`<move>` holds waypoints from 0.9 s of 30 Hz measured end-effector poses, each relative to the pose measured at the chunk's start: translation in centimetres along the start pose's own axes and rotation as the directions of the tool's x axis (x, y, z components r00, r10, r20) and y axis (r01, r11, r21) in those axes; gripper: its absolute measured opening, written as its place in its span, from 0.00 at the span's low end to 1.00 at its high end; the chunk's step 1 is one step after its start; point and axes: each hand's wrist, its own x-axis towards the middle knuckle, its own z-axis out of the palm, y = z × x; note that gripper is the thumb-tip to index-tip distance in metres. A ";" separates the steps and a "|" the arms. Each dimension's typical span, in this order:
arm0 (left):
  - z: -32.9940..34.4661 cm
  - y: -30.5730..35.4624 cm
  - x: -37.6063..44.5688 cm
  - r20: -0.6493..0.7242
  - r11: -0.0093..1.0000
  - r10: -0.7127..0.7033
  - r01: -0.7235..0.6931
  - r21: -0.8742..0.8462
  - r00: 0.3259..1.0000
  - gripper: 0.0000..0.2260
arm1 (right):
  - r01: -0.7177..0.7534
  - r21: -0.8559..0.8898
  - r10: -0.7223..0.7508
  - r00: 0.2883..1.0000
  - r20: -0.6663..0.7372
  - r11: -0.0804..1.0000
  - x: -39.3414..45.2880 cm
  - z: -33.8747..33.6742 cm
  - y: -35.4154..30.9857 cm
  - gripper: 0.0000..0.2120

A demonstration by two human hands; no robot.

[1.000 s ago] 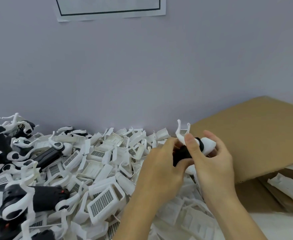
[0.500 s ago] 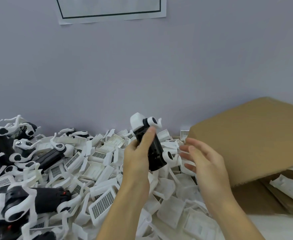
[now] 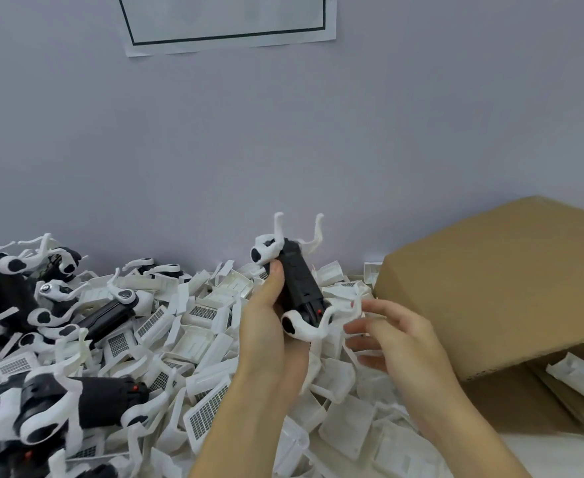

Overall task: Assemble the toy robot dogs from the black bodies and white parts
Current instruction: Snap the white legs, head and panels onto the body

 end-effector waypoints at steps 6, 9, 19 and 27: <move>0.3 -0.3 0.0 0.030 0.996 -0.060 0.058 0.072 0.998 0.16 | -0.098 0.118 0.036 0.896 0.443 0.988 -1.1 1.2 -0.4 0.15; -0.1 -0.6 0.1 0.053 0.988 -0.002 -0.006 0.155 0.999 0.14 | -0.068 0.128 0.012 0.918 0.397 0.989 -1.3 2.1 -0.2 0.11; -0.2 -1.0 0.5 0.002 0.976 0.010 -0.010 0.217 1.000 0.21 | -0.012 0.185 -0.046 0.952 0.304 0.983 -1.3 3.2 0.4 0.10; -0.3 -1.0 0.8 -0.056 0.953 0.070 -0.051 0.299 0.996 0.17 | -0.047 0.271 -0.069 0.912 0.403 0.961 -1.1 2.8 0.7 0.11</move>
